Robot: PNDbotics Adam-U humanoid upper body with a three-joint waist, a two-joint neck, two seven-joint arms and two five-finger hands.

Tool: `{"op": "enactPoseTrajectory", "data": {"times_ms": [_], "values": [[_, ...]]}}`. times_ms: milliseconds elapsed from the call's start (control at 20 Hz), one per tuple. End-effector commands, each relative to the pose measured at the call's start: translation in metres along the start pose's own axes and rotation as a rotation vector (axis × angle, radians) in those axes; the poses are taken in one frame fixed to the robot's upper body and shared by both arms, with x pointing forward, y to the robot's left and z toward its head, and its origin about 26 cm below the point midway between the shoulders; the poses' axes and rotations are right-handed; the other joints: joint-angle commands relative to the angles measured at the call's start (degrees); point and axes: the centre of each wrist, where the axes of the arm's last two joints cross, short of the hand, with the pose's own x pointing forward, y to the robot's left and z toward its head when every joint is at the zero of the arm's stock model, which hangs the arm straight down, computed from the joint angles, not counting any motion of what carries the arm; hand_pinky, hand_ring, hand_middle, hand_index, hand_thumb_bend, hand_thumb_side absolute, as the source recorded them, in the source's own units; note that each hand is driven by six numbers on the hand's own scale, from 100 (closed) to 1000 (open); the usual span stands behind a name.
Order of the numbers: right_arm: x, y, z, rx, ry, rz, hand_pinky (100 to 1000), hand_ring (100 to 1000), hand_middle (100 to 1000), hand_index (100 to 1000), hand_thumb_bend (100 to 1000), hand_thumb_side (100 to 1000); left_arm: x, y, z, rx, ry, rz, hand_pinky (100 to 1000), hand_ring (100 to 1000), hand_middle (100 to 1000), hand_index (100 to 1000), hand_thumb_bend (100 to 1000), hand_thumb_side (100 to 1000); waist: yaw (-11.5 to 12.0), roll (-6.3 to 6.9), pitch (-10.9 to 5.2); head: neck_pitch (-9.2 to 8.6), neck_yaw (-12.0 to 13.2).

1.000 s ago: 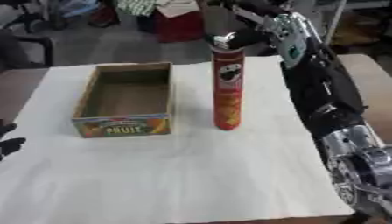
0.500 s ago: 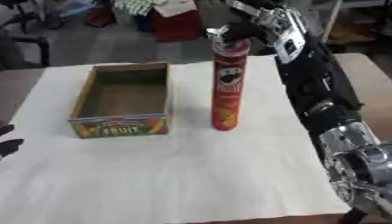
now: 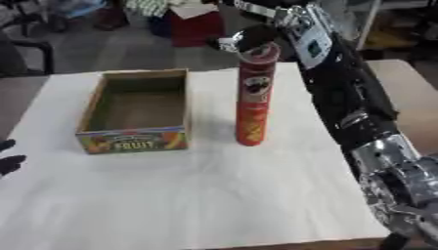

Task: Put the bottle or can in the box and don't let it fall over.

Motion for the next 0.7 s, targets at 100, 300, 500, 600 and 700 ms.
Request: {"op": "enactPoseTrajectory", "data": {"times_ms": [100,300,500,600,700], "values": [[-0.001,-0.008,0.003,0.182,-0.034,0.130,1000,1000,1000,1000,341,771,0.004,0.006,-0.002,0.008,-0.014,-0.019,847,778,867,1000,307,1000,-0.26,-0.12,-0.73,-0.33,0.03],[-0.004,-0.010,0.008,0.221,-0.031,0.169,1000,1000,1000,1000,342,774,0.003,0.008,-0.001,0.013,-0.009,-0.024,848,778,867,1000,305,1000,-0.67,-0.31,-0.74,-0.21,0.20],[-0.007,-0.012,0.014,0.234,-0.035,0.183,1000,1000,1000,1000,342,777,0.003,0.009,0.000,0.017,-0.006,-0.028,848,778,867,1000,304,1000,-0.99,-0.55,-0.84,-0.25,0.43],[-0.009,-0.011,0.016,0.239,-0.037,0.181,1000,1000,1000,1000,341,777,0.002,0.009,0.000,0.019,-0.005,-0.029,848,778,867,1000,305,1000,-1.10,-0.63,-0.90,-0.23,0.53],[-0.009,-0.011,0.018,0.242,-0.044,0.183,1000,1000,1000,1000,355,773,0.002,0.010,0.000,0.021,-0.004,-0.031,848,778,868,1000,303,1000,-1.17,-0.68,-0.95,-0.24,0.61]]}}
